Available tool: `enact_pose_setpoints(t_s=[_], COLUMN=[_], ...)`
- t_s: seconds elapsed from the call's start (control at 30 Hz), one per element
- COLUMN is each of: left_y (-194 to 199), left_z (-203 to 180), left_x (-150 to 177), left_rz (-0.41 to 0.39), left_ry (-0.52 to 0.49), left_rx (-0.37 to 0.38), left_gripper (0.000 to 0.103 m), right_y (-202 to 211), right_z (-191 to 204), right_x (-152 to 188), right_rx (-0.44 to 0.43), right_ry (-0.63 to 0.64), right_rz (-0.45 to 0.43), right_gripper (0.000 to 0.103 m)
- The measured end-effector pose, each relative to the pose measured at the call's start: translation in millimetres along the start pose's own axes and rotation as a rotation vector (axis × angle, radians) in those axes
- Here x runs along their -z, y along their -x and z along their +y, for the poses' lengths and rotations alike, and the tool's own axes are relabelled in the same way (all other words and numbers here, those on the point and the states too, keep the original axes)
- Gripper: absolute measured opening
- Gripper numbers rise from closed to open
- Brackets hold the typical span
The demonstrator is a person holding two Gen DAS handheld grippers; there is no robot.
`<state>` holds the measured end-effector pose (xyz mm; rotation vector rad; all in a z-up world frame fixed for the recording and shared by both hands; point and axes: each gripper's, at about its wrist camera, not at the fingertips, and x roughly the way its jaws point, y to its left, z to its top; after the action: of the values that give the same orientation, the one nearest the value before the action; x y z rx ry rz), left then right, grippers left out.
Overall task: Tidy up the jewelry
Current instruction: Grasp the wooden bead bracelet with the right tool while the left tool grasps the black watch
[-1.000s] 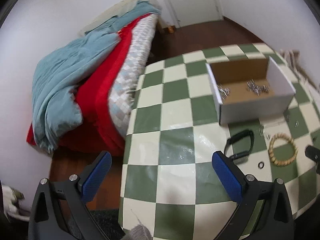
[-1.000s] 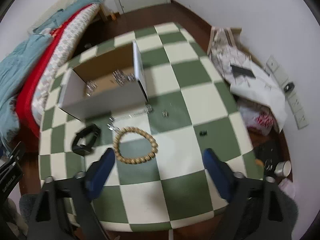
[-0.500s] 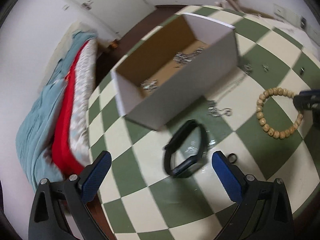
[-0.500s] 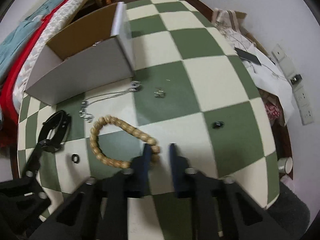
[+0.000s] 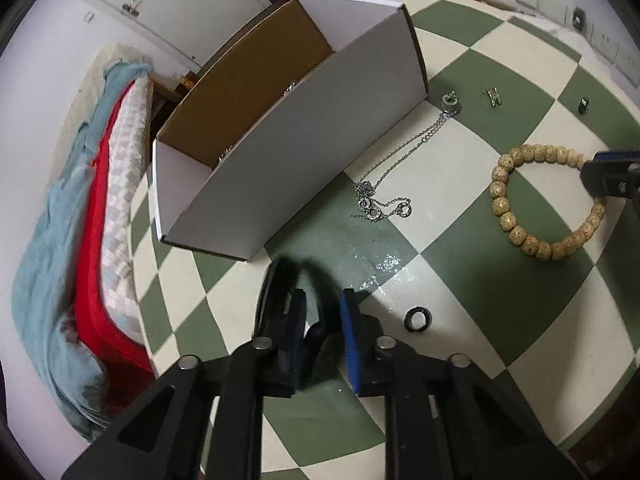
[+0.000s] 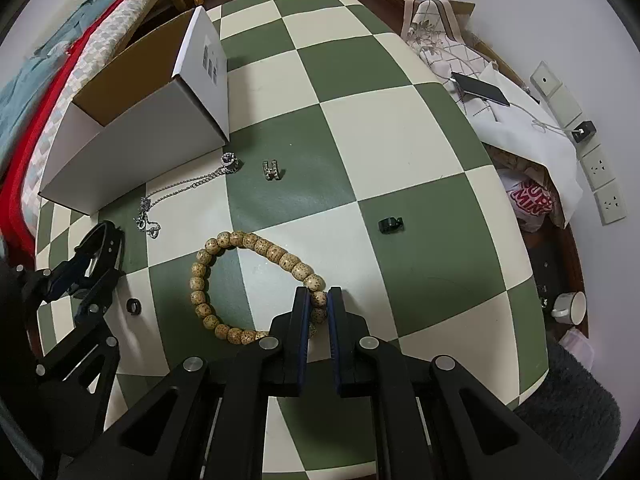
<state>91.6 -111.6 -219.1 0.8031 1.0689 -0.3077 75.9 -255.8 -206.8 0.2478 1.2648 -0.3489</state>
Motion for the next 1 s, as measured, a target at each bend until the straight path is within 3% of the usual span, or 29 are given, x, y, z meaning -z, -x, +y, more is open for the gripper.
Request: enact_pose_setpoints(t_s=[0.53,0.73,1.0], left_y=[4,28,66], left_z=[18,46,77], left_x=[13,18,15], left_rz=[0.034,0.024,-0.046], left_ry=[0.131,0.304,0.4], left_rx=[0.034,0.163,0.236], left_gripper=[0.01,0.009,0.009], right_y=[0,10,57], right_z=[14,7,10], right_x=[4,6,-1], right_rx=[0.068,-0.014,-0.106], right_ry=[0.055,0.024,0.031], right_rz=[-0.047,-0.059,-0.133], right_gripper=[0.009,0.009,0.009])
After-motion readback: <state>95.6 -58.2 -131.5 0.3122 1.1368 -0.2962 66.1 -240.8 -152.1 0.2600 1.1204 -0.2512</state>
